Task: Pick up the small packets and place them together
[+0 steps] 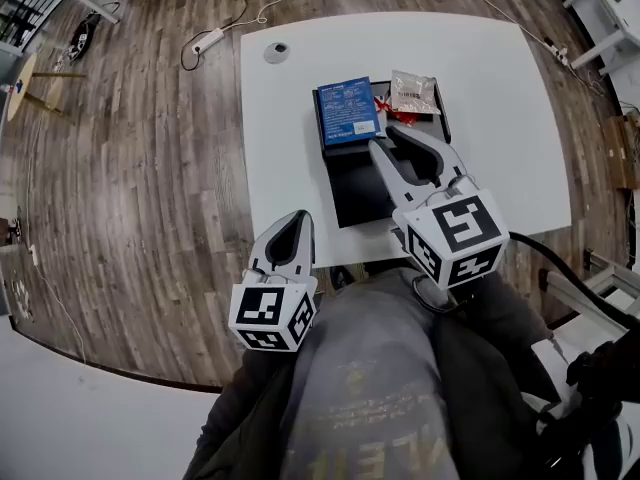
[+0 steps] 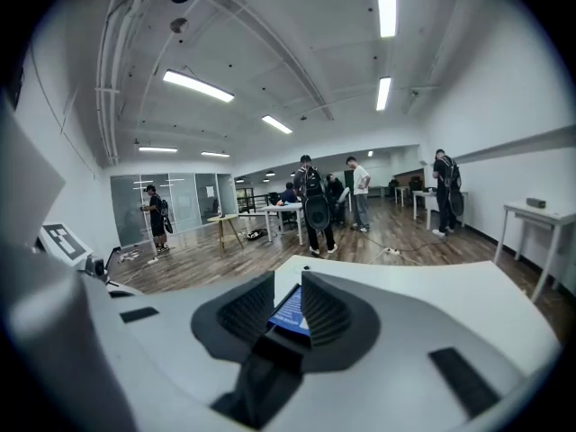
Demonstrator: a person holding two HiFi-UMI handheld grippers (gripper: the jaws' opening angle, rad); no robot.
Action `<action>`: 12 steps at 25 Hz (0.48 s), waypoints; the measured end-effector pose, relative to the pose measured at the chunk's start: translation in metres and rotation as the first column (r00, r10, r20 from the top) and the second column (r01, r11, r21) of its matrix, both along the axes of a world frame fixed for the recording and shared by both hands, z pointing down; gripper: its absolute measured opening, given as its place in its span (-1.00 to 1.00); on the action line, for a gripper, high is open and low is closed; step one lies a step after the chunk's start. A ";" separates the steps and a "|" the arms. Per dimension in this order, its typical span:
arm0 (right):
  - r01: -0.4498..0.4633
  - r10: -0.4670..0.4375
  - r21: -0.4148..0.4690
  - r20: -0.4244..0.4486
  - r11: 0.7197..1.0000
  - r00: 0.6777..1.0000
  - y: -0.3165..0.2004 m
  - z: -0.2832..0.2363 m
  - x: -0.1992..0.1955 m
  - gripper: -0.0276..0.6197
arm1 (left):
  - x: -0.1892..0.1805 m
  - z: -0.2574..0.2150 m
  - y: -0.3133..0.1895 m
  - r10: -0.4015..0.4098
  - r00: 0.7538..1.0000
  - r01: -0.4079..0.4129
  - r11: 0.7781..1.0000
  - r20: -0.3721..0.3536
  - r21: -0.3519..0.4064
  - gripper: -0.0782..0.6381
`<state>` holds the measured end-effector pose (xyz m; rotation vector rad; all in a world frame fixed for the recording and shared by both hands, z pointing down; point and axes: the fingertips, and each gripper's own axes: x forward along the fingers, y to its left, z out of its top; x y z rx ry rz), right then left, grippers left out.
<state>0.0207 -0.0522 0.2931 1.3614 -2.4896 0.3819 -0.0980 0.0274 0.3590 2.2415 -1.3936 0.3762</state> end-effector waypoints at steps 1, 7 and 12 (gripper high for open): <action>0.002 -0.002 0.013 0.002 1.000 1.000 0.005 -0.004 -0.002 -0.62 | 0.000 -0.002 0.003 0.005 1.000 -0.005 1.000 -0.003 0.013 -0.77; 0.051 -0.051 0.020 0.041 0.999 0.998 0.046 -0.001 -0.035 -0.63 | -0.030 -0.003 0.047 -0.028 1.000 0.028 0.999 0.007 0.039 -0.77; -0.040 0.040 -0.006 -0.002 0.999 0.999 0.083 -0.003 -0.015 -0.76 | -0.010 0.007 0.082 0.074 0.996 -0.073 0.997 -0.055 0.019 -0.77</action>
